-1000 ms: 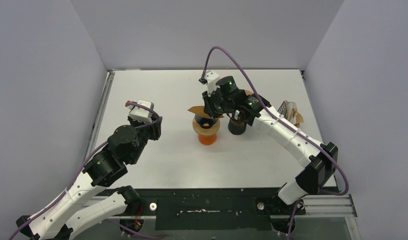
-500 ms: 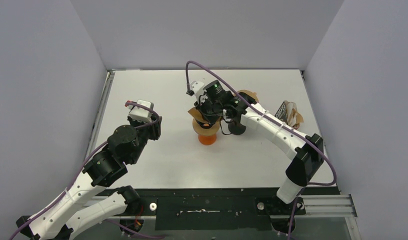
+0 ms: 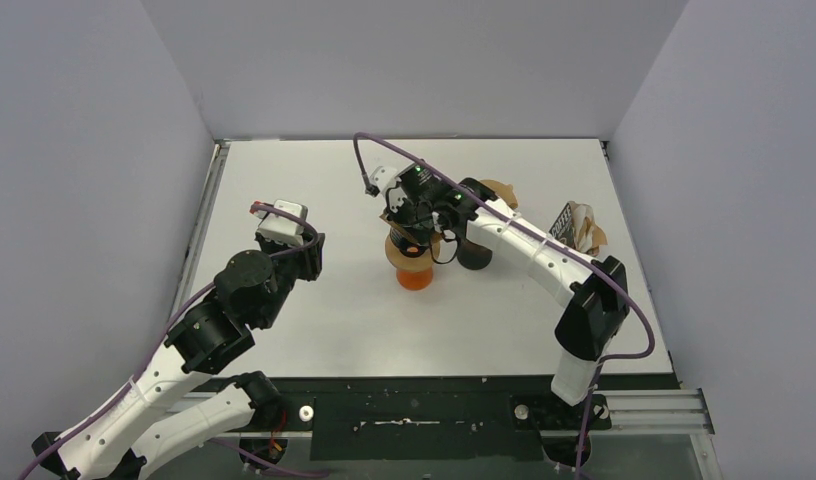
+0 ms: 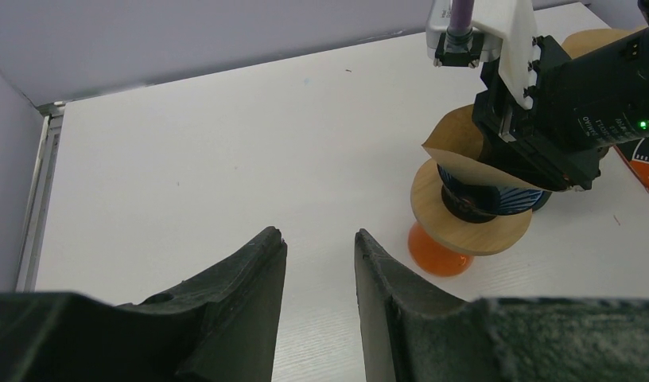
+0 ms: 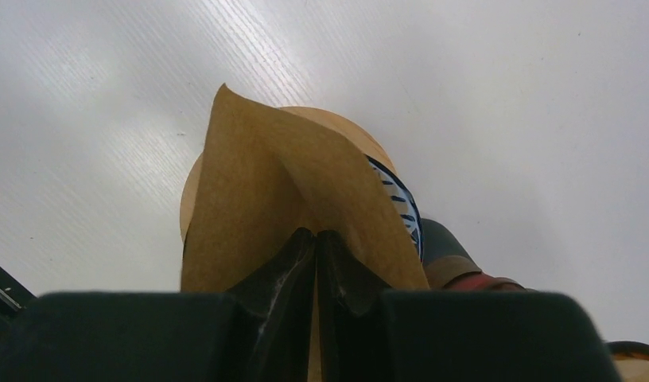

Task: Place the coffee filter in the dripper
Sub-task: Place the coffee filter in the coffee dripper.

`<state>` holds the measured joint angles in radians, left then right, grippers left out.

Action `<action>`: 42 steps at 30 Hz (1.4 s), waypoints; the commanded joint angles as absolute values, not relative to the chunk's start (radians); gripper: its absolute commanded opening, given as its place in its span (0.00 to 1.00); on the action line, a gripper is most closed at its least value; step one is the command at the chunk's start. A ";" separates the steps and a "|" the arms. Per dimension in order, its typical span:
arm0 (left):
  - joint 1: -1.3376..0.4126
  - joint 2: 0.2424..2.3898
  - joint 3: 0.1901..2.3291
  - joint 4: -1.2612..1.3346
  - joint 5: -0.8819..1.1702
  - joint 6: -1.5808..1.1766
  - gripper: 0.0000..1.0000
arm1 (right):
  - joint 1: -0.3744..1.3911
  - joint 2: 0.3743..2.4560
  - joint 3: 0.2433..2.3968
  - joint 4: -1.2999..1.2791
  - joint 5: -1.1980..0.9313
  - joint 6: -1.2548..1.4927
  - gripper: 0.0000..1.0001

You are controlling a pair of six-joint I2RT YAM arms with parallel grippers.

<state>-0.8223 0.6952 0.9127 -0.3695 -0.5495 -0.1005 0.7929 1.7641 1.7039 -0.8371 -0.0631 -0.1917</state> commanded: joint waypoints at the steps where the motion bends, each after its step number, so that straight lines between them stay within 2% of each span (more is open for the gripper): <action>1: -0.816 0.684 0.915 -0.326 -0.534 -0.104 0.35 | 0.797 1.770 1.762 -0.871 -0.032 -0.219 0.10; 10: -0.816 0.686 0.916 -0.326 -0.534 -0.103 0.35 | 0.796 1.772 1.769 -0.881 -0.059 -0.215 0.25; 17: -0.816 0.690 0.916 -0.326 -0.532 -0.103 0.35 | 0.795 1.774 1.791 -0.901 -0.079 -0.196 0.33; 29: -0.817 0.689 0.916 -0.327 -0.532 -0.101 0.35 | 0.782 1.819 1.848 -0.950 -0.101 -0.158 0.34; 32: -0.816 0.688 0.915 -0.327 -0.533 -0.101 0.35 | 0.784 1.827 1.853 -0.951 -0.078 -0.163 0.32; 36: -0.816 0.687 0.916 -0.328 -0.534 -0.101 0.35 | 0.785 1.836 1.853 -0.938 -0.076 -0.163 0.16; 42: -0.817 0.686 0.915 -0.327 -0.536 -0.101 0.35 | 0.784 1.831 1.845 -0.919 -0.050 -0.166 0.05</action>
<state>-0.8215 0.6949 0.9112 -0.3695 -0.5446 -0.1005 0.7860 1.8465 1.8122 -0.9428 -0.0910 -0.1684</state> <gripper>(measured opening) 0.352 0.072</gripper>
